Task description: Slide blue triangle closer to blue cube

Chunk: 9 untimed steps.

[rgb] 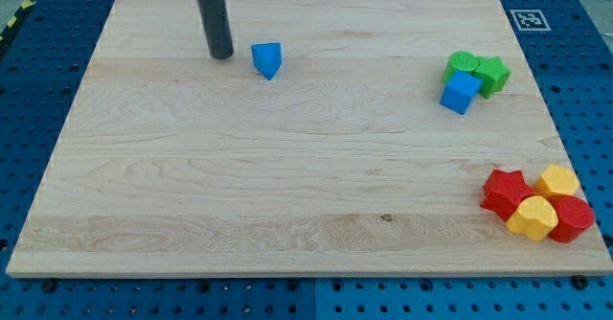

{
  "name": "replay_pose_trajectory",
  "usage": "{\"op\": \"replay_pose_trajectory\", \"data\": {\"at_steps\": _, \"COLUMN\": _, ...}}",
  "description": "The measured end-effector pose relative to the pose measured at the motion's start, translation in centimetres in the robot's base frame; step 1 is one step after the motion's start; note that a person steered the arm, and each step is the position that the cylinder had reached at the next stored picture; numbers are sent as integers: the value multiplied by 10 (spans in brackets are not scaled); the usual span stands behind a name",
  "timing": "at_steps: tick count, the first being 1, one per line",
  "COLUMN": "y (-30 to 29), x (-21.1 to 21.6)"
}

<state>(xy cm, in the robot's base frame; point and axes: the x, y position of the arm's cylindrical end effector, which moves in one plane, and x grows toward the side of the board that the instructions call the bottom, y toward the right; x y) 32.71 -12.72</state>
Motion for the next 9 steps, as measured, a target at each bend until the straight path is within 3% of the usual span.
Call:
{"op": "replay_pose_trajectory", "data": {"at_steps": 1, "y": 8, "x": 1}}
{"op": "replay_pose_trajectory", "data": {"at_steps": 5, "y": 183, "x": 37}}
{"op": "replay_pose_trajectory", "data": {"at_steps": 7, "y": 181, "x": 15}}
{"op": "replay_pose_trajectory", "data": {"at_steps": 9, "y": 230, "x": 15}}
